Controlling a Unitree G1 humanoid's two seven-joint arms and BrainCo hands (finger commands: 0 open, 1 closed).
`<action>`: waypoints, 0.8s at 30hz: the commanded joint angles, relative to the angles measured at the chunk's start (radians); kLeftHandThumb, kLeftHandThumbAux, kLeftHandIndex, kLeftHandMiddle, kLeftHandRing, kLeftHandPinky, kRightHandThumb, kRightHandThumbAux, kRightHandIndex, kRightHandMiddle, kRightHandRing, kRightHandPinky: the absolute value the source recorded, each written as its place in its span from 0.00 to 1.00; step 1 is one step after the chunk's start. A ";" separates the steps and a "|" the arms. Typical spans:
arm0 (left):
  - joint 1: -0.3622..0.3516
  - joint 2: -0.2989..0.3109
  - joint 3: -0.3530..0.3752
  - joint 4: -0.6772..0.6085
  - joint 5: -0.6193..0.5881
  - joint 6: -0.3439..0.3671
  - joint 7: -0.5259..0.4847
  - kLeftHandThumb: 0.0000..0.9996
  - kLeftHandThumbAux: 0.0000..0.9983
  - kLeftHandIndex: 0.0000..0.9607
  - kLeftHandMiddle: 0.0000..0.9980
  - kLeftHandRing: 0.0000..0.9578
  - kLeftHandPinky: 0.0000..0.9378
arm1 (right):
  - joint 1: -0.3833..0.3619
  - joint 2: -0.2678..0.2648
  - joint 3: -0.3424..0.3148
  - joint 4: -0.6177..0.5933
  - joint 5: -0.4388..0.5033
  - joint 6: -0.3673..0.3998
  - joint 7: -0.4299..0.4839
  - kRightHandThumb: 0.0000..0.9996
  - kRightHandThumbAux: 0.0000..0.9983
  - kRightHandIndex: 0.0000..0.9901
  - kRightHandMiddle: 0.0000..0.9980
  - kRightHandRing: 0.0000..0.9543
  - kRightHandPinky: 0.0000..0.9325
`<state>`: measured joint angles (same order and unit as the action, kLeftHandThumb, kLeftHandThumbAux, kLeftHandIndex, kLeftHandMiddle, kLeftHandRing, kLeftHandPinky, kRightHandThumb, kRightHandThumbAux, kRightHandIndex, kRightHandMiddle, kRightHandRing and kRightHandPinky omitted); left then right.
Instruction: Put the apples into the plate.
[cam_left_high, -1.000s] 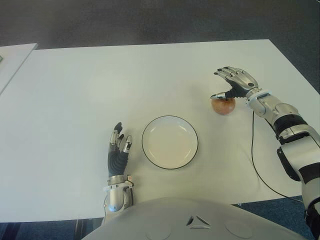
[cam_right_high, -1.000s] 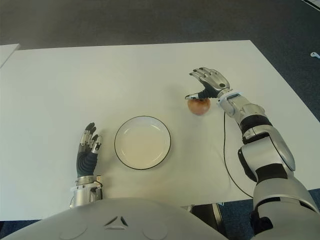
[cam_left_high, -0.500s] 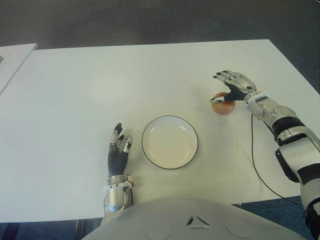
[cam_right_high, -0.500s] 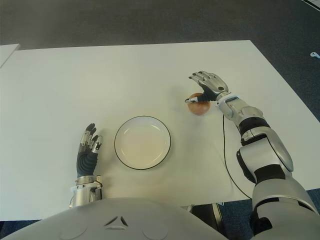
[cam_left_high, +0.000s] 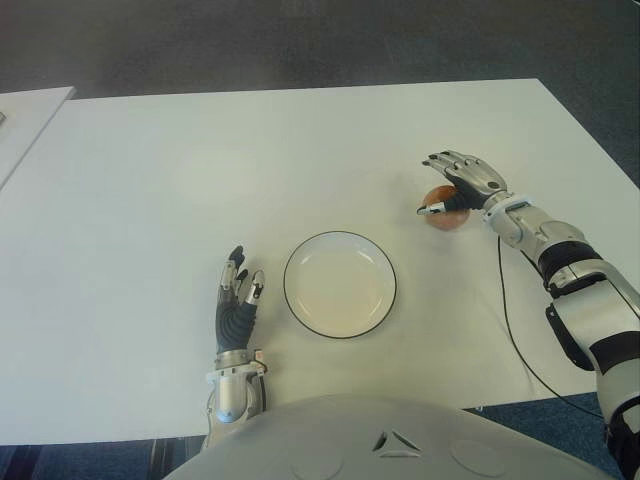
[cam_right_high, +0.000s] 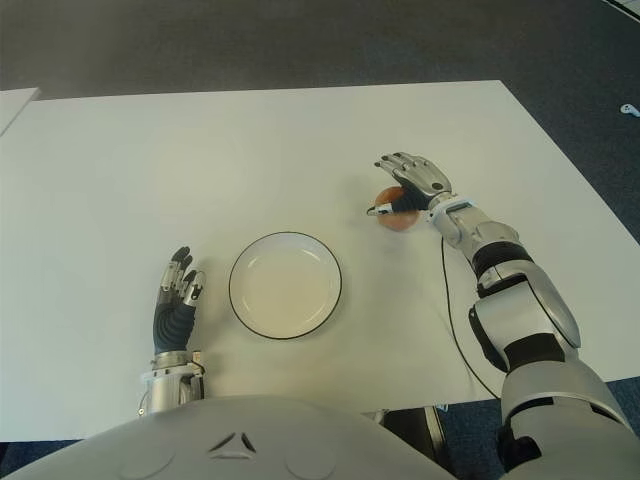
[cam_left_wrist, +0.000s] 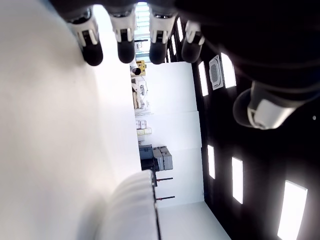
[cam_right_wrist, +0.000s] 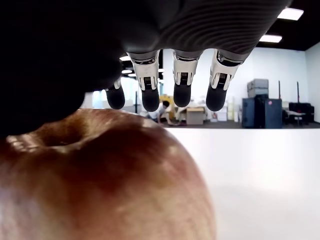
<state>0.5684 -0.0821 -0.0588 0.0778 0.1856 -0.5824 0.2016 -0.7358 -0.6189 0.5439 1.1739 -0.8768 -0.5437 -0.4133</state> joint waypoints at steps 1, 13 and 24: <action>0.003 0.009 -0.004 0.002 -0.009 0.021 -0.015 0.00 0.39 0.00 0.00 0.00 0.00 | 0.031 0.015 0.009 0.014 0.014 0.006 -0.003 0.21 0.32 0.00 0.00 0.00 0.00; 0.003 0.015 -0.006 0.001 -0.022 0.018 -0.019 0.00 0.39 0.00 0.00 0.00 0.00 | 0.068 0.035 0.018 0.031 0.023 0.015 -0.024 0.22 0.36 0.00 0.00 0.00 0.00; 0.007 0.016 -0.011 0.000 -0.021 0.009 -0.017 0.00 0.39 0.00 0.00 0.00 0.00 | 0.085 0.063 0.033 0.066 0.021 0.039 -0.048 0.21 0.33 0.00 0.00 0.00 0.00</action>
<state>0.5692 -0.0722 -0.0611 0.0775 0.1669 -0.5820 0.2011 -0.6956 -0.5821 0.5564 1.2086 -0.8520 -0.5326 -0.4810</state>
